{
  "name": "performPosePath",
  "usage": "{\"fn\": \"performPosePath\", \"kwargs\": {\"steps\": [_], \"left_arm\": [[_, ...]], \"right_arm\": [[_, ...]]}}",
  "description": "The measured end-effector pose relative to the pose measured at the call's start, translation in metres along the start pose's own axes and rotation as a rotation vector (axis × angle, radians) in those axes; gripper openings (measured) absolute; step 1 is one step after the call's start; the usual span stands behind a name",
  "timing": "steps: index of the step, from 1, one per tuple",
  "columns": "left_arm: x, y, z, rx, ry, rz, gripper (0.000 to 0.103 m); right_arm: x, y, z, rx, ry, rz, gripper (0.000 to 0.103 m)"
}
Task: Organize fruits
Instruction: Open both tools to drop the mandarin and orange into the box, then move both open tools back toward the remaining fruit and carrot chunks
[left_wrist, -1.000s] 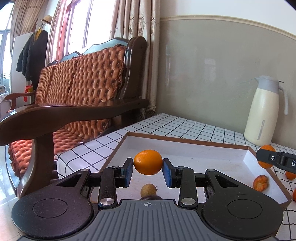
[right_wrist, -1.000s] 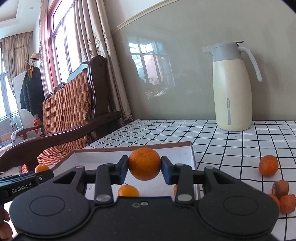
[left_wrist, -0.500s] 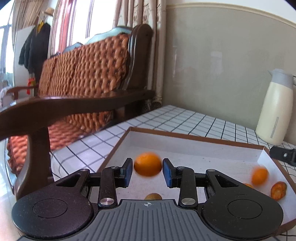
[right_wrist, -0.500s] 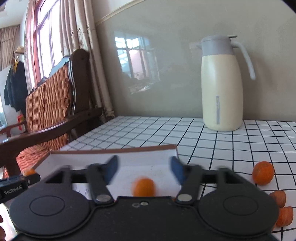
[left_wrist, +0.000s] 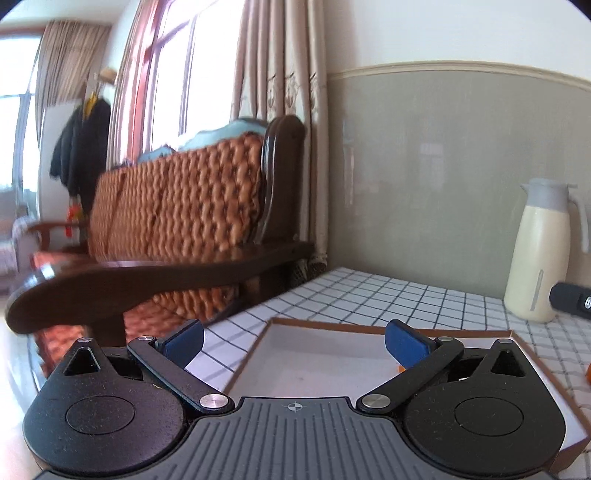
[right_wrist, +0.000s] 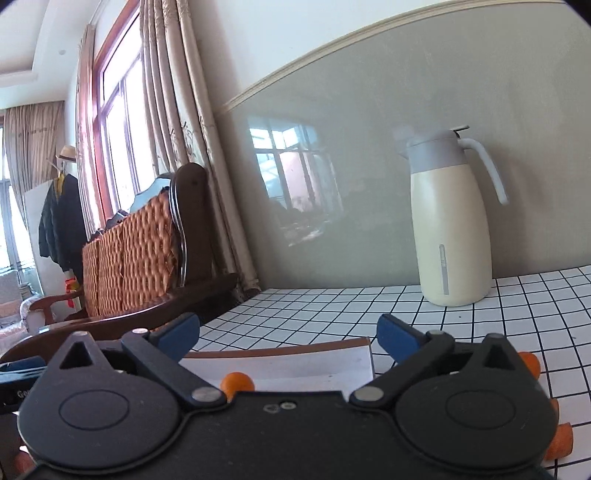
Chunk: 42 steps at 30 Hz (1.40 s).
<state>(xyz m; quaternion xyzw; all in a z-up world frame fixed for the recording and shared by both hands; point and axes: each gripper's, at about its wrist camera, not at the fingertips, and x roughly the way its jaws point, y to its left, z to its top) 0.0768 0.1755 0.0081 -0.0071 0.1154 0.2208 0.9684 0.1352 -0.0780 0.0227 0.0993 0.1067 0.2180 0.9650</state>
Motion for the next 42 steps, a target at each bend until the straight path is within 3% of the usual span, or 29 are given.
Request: {"fn": "performPosePath", "kwargs": {"steps": [3, 10, 19, 24, 42], "left_arm": [[-0.005, -0.004, 0.002, 0.050, -0.012, 0.021, 0.103], [-0.015, -0.008, 0.002, 0.047, -0.001, 0.019, 0.103], [-0.020, -0.022, -0.001, 0.044, 0.051, -0.013, 0.103], [-0.034, -0.036, -0.004, 0.068, 0.039, -0.037, 0.103], [-0.068, -0.109, -0.012, 0.111, 0.057, -0.248, 0.103]], "right_arm": [[-0.001, -0.002, -0.001, 0.005, 0.009, 0.003, 0.097], [-0.011, -0.005, -0.003, -0.016, 0.026, 0.001, 0.097], [-0.034, -0.014, -0.006, -0.077, 0.050, -0.026, 0.097], [-0.048, -0.028, -0.006, -0.050, 0.081, -0.041, 0.097], [-0.098, -0.096, -0.001, 0.028, 0.114, -0.250, 0.097]]}}
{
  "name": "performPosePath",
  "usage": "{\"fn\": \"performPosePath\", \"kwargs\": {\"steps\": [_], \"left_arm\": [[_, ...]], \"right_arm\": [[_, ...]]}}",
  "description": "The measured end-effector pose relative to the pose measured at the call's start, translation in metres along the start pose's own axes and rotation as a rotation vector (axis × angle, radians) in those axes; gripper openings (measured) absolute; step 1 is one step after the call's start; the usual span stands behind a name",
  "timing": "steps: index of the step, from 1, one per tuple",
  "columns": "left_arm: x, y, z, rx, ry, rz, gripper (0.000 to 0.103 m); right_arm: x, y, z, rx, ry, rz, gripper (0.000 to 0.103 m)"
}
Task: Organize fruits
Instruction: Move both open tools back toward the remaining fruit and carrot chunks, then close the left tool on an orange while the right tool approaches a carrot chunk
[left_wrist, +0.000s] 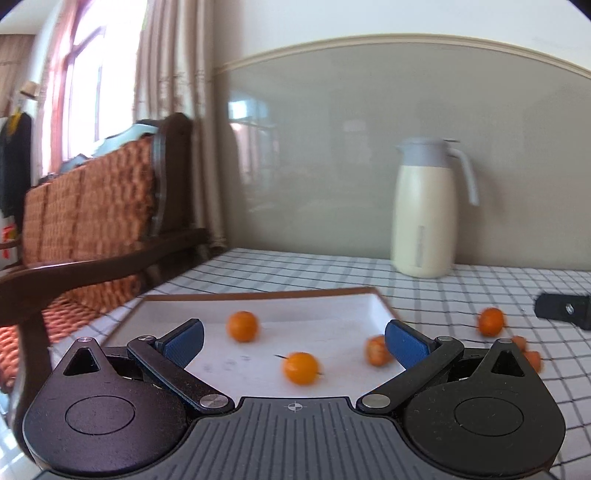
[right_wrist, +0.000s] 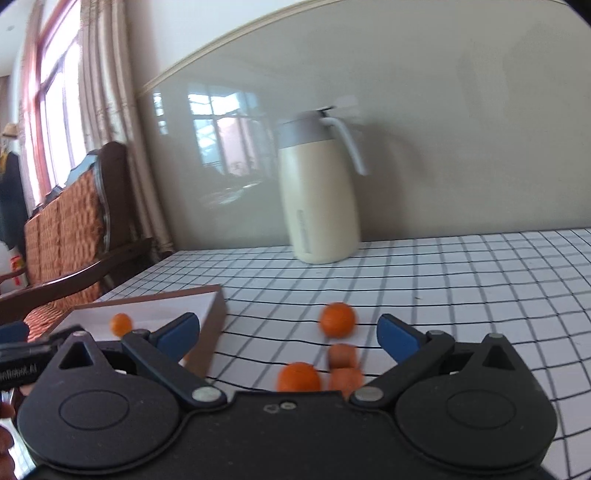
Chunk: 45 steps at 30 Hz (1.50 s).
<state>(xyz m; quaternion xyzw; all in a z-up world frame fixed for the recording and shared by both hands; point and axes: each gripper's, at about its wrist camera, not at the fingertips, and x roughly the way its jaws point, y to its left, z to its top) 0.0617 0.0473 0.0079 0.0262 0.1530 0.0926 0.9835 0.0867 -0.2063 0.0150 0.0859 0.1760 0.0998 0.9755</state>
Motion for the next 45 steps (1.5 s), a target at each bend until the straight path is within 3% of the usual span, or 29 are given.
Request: {"fn": "performPosePath", "kwargs": {"steps": [13, 17, 21, 23, 24, 25, 26, 31, 34, 40, 43, 45], "left_arm": [[-0.007, -0.065, -0.007, 0.071, 0.010, -0.154, 0.103], [-0.007, -0.083, -0.010, 0.083, 0.023, -0.188, 0.103], [-0.007, -0.096, -0.011, 0.096, 0.029, -0.212, 0.103], [-0.006, -0.102, -0.012, 0.098, 0.032, -0.222, 0.102], [-0.005, -0.104, -0.012, 0.098, 0.035, -0.228, 0.100], [-0.005, -0.107, -0.012, 0.102, 0.040, -0.232, 0.088], [-0.003, -0.111, -0.013, 0.109, 0.053, -0.239, 0.083], [0.004, -0.120, -0.018, 0.120, 0.083, -0.252, 0.082], [0.006, -0.124, -0.019, 0.137, 0.085, -0.260, 0.067], [0.013, -0.129, -0.023, 0.149, 0.117, -0.279, 0.053], [0.018, -0.132, -0.026, 0.157, 0.131, -0.287, 0.040], [0.019, -0.134, -0.028, 0.160, 0.137, -0.290, 0.040]], "right_arm": [[-0.015, -0.039, -0.002, 0.018, -0.007, -0.115, 0.093], [-0.014, -0.047, -0.005, 0.013, 0.011, -0.121, 0.075], [-0.014, -0.051, -0.008, 0.005, 0.031, -0.123, 0.062], [-0.015, -0.051, -0.009, 0.002, 0.038, -0.118, 0.061], [-0.015, -0.052, -0.009, 0.002, 0.041, -0.113, 0.057], [-0.015, -0.051, -0.010, -0.001, 0.048, -0.105, 0.054], [-0.014, -0.051, -0.011, -0.005, 0.057, -0.100, 0.049], [-0.007, -0.047, -0.014, -0.024, 0.087, -0.076, 0.043], [-0.003, -0.043, -0.016, -0.037, 0.104, -0.059, 0.038], [0.006, -0.040, -0.018, -0.043, 0.127, -0.040, 0.032], [0.012, -0.038, -0.019, -0.046, 0.146, -0.026, 0.027], [0.016, -0.037, -0.019, -0.041, 0.159, -0.015, 0.027]]}}
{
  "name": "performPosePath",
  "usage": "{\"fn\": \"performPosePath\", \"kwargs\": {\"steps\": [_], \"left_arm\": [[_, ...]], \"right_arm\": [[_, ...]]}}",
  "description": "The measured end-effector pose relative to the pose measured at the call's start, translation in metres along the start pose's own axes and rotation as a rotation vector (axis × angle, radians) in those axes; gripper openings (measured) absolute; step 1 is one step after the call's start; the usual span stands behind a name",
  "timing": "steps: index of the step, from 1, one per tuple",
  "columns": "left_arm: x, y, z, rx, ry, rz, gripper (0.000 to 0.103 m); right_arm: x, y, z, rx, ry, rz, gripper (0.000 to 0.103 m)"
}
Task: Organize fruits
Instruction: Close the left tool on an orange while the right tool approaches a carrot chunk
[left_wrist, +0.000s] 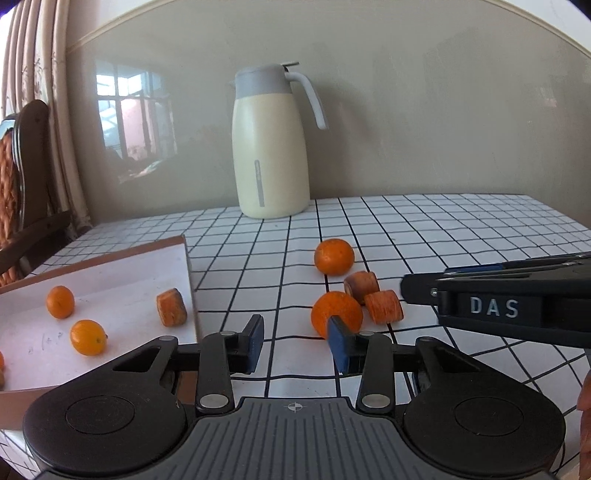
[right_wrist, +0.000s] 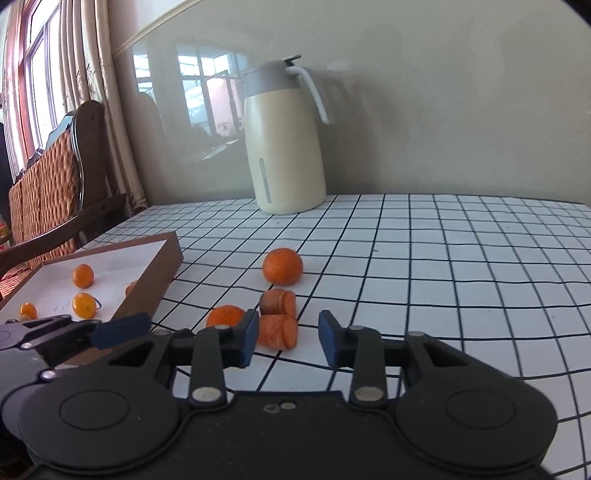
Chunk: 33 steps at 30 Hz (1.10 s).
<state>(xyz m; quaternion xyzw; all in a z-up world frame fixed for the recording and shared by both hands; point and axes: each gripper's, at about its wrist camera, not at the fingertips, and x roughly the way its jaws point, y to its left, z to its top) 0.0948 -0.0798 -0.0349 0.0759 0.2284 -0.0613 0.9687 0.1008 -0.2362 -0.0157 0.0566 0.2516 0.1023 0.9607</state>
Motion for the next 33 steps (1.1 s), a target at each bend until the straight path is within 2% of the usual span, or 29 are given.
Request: {"fn": "performPosePath", "kwargs": {"steps": [10, 25, 29, 33], "left_arm": [[0.012, -0.009, 0.000, 0.010, 0.011, -0.031, 0.039], [0.027, -0.023, 0.004, 0.024, 0.012, -0.046, 0.039], [0.031, -0.023, 0.007, 0.003, 0.014, -0.046, 0.039], [0.037, -0.018, 0.009, -0.035, 0.029, -0.046, 0.042]], "right_arm": [[0.024, -0.001, 0.001, 0.031, 0.077, 0.034, 0.029], [0.045, -0.010, 0.004, 0.100, 0.125, 0.014, 0.028], [0.049, -0.017, 0.009, 0.138, 0.146, 0.036, 0.028], [0.054, -0.014, 0.011, 0.123, 0.151, 0.023, 0.027]]}}
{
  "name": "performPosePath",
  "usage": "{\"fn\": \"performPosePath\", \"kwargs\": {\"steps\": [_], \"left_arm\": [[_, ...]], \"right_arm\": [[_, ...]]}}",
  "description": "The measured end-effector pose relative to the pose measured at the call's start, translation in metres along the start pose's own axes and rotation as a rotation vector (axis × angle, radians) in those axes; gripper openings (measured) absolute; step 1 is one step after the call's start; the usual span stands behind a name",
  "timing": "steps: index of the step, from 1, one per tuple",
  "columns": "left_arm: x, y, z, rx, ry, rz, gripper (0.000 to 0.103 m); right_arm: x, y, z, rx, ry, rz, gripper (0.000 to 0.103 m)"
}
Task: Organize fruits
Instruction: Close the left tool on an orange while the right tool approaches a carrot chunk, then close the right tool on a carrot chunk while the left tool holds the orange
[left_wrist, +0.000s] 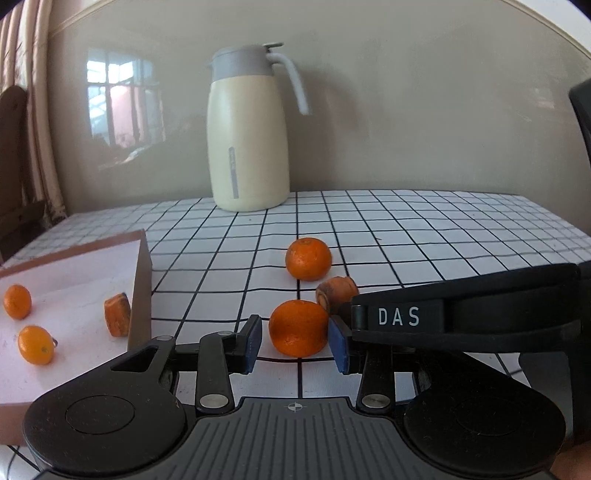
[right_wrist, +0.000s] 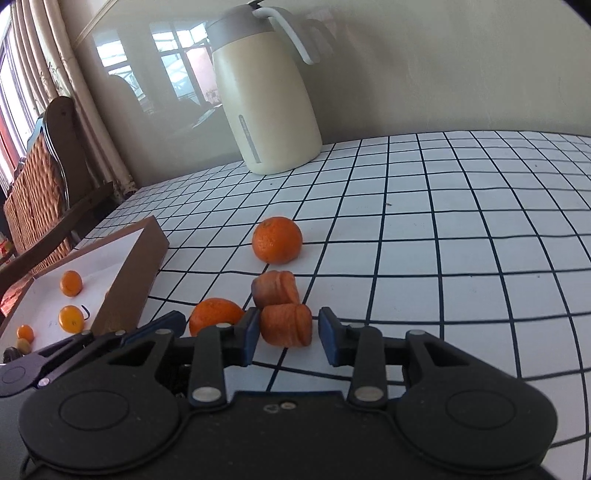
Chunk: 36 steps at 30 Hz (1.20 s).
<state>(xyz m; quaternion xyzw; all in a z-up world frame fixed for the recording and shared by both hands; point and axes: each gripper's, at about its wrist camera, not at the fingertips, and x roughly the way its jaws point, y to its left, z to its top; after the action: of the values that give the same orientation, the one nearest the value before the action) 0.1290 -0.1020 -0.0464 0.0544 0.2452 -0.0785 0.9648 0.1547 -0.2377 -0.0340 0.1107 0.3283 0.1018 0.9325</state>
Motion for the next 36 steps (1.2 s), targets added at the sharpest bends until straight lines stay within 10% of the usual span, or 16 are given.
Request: {"fn": "performPosePath", "kwargs": {"steps": [7, 16, 23, 36], "left_arm": [[0.006, 0.000, -0.003, 0.027, 0.021, 0.012, 0.062], [0.012, -0.012, 0.001, 0.027, 0.022, -0.002, 0.062], [0.017, -0.006, 0.002, -0.022, 0.049, -0.002, 0.038], [0.009, -0.002, -0.004, -0.016, 0.039, -0.013, 0.037]], "right_arm": [[-0.005, 0.003, -0.005, -0.069, -0.004, -0.059, 0.020], [-0.017, -0.016, -0.004, -0.025, -0.030, -0.098, 0.020], [-0.018, -0.023, -0.005, 0.030, -0.027, -0.057, 0.024], [-0.011, -0.012, -0.006, -0.046, -0.031, -0.071, 0.024]]}}
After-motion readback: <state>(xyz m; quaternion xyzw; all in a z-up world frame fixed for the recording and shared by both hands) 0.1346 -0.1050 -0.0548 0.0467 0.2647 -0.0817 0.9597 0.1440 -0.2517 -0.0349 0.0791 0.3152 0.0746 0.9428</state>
